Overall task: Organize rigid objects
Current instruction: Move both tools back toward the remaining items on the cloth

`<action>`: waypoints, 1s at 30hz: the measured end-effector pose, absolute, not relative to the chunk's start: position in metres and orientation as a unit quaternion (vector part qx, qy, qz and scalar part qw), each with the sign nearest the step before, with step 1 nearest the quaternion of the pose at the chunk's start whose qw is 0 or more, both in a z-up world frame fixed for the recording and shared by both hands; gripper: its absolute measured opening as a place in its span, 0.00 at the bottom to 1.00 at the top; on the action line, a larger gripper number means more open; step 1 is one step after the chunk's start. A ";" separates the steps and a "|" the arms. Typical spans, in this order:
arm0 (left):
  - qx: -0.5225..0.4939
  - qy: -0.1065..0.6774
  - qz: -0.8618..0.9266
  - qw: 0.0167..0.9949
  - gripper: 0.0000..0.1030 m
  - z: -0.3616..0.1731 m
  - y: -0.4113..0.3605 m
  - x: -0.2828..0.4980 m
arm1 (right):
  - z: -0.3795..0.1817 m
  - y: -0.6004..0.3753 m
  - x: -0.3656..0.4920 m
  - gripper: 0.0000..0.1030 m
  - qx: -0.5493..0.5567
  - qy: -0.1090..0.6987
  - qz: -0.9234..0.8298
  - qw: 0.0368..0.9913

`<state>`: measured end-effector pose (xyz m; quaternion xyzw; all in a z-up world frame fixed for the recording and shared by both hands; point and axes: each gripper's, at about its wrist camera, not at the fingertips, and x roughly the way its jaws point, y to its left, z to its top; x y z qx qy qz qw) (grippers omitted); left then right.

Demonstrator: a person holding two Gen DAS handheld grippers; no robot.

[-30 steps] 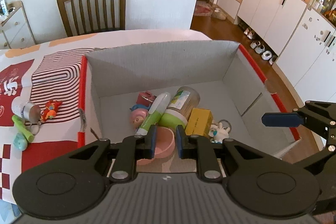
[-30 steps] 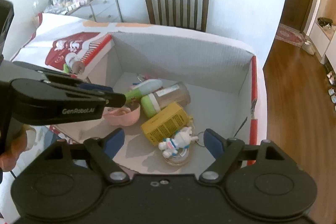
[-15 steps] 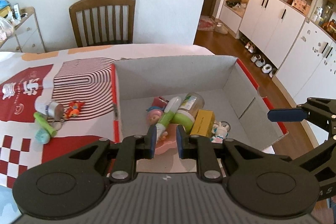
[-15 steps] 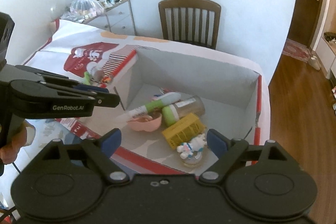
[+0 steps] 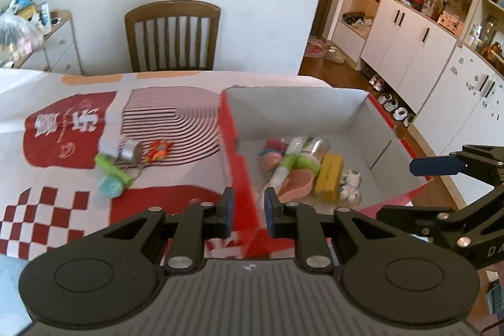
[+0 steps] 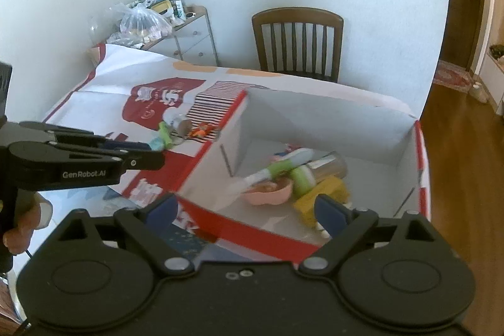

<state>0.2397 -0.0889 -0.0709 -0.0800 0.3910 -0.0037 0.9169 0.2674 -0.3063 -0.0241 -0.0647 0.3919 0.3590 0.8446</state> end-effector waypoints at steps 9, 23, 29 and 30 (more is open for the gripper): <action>-0.086 0.389 0.010 0.917 0.19 -0.077 -0.029 0.211 | -0.018 -0.256 0.248 0.92 -0.069 0.392 0.357 0.845; -0.078 0.368 0.006 0.927 0.79 -0.086 0.042 0.198 | -0.016 -0.184 0.236 0.95 -0.074 0.393 0.344 0.850; -0.085 0.372 0.002 0.924 0.80 -0.103 0.069 0.210 | -0.020 -0.147 0.248 0.96 -0.073 0.398 0.339 0.849; -0.086 0.371 -0.001 0.925 0.81 -0.107 0.072 0.212 | -0.021 -0.141 0.252 0.96 -0.073 0.398 0.338 0.850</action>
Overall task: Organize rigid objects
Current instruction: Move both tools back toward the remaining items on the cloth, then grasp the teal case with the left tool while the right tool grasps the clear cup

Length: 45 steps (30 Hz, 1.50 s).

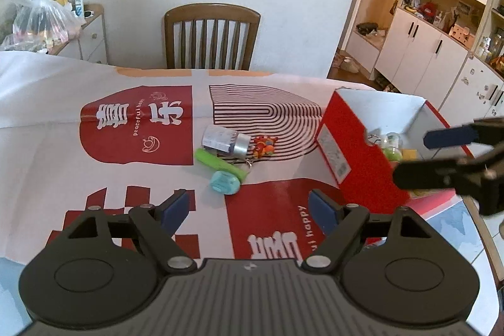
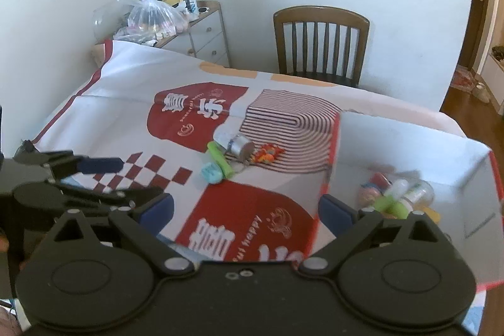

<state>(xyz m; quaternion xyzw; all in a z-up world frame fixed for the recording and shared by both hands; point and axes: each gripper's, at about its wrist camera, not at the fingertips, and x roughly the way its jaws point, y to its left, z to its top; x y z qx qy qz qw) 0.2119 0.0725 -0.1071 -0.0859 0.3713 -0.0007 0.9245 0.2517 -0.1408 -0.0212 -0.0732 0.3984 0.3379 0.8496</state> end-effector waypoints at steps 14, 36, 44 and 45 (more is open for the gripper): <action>-0.074 0.363 0.010 0.929 1.00 -0.157 0.096 0.250 | -0.057 -0.064 0.319 0.99 -0.099 0.435 0.327 0.833; -0.032 0.369 -0.004 0.929 0.99 -0.222 0.093 0.296 | -0.121 0.015 0.378 0.88 -0.166 0.476 0.338 0.795; -0.029 0.377 -0.014 0.926 0.71 -0.231 0.093 0.300 | -0.130 0.031 0.384 0.74 -0.189 0.474 0.351 0.785; -0.027 0.377 -0.012 0.926 0.67 -0.232 0.092 0.300 | -0.132 0.033 0.385 0.72 -0.195 0.473 0.353 0.783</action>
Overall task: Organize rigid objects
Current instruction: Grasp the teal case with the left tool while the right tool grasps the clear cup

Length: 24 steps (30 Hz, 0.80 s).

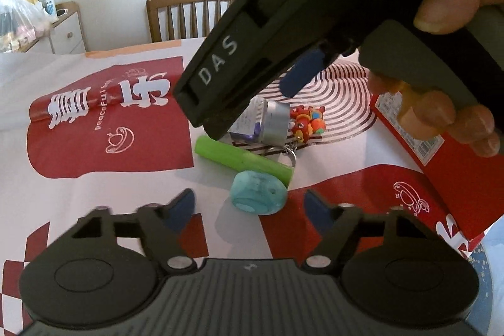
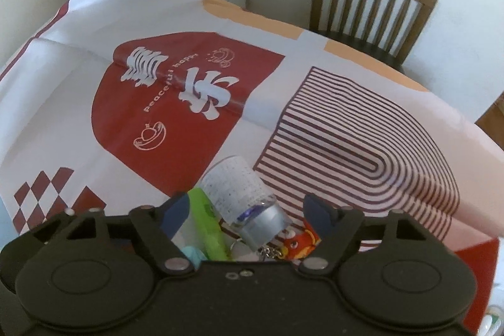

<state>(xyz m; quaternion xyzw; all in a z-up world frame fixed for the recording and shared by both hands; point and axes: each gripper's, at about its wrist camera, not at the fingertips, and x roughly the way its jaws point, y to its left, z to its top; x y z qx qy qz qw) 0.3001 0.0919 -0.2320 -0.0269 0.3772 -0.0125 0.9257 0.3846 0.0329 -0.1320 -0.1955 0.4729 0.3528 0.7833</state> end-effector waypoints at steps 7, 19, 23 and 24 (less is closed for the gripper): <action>-0.016 0.370 -0.014 0.929 0.44 -0.232 0.090 0.299 | -0.141 0.041 0.386 0.60 -0.219 0.471 0.360 0.775; -0.019 0.377 -0.009 0.926 0.38 -0.230 0.090 0.298 | -0.138 0.041 0.378 0.42 -0.212 0.458 0.357 0.786; -0.029 0.376 -0.008 0.926 0.38 -0.227 0.093 0.295 | -0.131 0.034 0.376 0.41 -0.187 0.457 0.350 0.796; -0.032 0.377 -0.007 0.926 0.38 -0.226 0.094 0.294 | -0.129 0.031 0.374 0.41 -0.182 0.457 0.346 0.799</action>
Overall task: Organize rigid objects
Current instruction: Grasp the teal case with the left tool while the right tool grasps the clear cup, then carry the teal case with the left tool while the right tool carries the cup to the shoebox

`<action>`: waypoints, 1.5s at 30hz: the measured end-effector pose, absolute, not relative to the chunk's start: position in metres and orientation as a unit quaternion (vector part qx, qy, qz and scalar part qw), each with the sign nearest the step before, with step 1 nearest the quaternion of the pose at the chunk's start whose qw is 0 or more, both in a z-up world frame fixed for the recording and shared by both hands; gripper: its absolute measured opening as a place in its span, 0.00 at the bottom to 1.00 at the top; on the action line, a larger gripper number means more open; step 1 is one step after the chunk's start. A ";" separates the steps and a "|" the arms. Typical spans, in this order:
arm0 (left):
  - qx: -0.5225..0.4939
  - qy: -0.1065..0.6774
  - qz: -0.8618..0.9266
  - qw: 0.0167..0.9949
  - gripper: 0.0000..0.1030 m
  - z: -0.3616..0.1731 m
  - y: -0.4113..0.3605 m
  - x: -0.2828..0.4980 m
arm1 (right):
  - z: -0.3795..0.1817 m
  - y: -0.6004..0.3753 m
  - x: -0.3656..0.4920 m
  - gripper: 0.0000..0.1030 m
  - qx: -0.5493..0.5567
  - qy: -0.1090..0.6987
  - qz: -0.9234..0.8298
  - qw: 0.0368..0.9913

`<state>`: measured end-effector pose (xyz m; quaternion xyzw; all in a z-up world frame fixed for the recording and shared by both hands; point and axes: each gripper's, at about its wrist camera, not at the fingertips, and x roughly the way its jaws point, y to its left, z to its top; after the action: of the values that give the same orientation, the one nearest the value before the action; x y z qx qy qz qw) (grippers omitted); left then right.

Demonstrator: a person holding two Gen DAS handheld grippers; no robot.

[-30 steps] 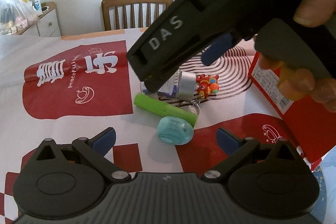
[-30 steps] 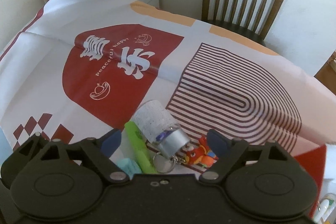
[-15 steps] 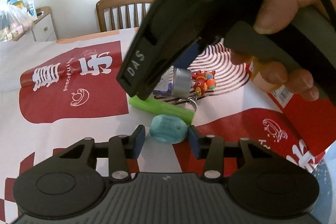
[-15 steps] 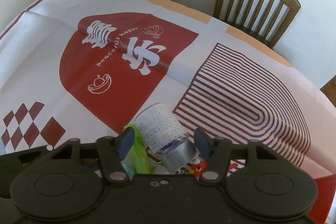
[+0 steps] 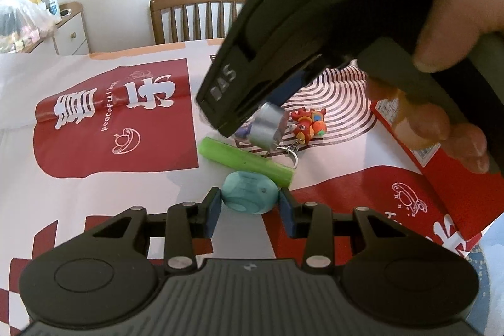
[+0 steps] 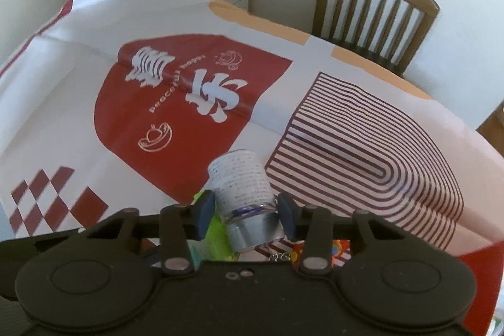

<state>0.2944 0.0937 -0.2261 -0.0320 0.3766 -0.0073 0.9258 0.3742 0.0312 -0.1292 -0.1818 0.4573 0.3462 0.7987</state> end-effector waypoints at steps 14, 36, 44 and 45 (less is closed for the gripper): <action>-0.036 0.369 -0.006 0.929 0.38 -0.188 0.092 0.271 | -0.081 -0.020 0.336 0.41 -0.109 0.450 0.325 0.824; 0.007 0.352 -0.028 0.936 0.38 -0.094 0.014 0.233 | -0.014 -0.157 0.282 0.41 -0.030 0.414 0.311 0.855; 0.015 0.349 -0.039 0.936 0.38 -0.080 -0.029 0.233 | -0.008 -0.215 0.282 0.41 -0.018 0.408 0.293 0.864; 0.016 0.348 -0.040 0.936 0.38 -0.079 -0.033 0.233 | -0.007 -0.221 0.282 0.41 -0.017 0.408 0.290 0.865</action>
<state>0.2330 -0.0334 -0.0791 0.0165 0.3484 -0.0402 0.9364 0.2821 -0.2211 -0.0075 -0.0167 0.4080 0.2905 0.8654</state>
